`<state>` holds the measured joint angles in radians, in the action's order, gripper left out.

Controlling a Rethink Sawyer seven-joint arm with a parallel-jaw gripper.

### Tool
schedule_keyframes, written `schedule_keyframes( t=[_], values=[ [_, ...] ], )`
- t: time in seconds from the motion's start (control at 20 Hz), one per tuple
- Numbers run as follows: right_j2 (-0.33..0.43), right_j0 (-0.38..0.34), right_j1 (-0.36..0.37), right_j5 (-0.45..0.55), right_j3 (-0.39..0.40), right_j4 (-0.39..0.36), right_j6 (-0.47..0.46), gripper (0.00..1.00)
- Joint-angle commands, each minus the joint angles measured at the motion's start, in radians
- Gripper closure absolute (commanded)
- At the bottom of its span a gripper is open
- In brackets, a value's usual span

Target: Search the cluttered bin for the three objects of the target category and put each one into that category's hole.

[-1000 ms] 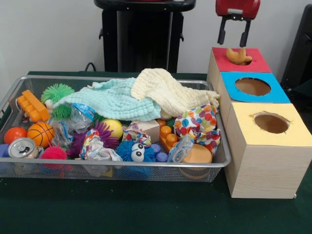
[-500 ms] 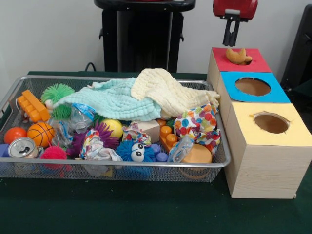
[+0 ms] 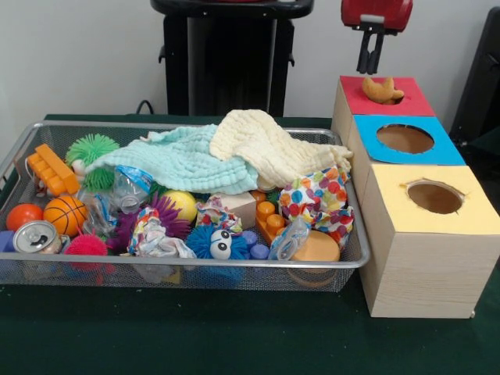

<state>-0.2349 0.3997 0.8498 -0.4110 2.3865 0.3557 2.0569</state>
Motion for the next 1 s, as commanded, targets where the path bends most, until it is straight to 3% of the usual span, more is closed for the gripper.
schedule_keyframes(
  t=[0.05, 0.4, 1.0],
  values=[
    [0.069, 0.008, -0.050, 0.044, -0.086, 0.018, 0.156, 1.00],
    [0.059, 0.087, -0.124, 0.004, -0.124, 0.105, 0.182, 1.00],
    [0.057, 0.121, -0.167, -0.050, -0.136, 0.127, 0.210, 1.00]
  ],
)
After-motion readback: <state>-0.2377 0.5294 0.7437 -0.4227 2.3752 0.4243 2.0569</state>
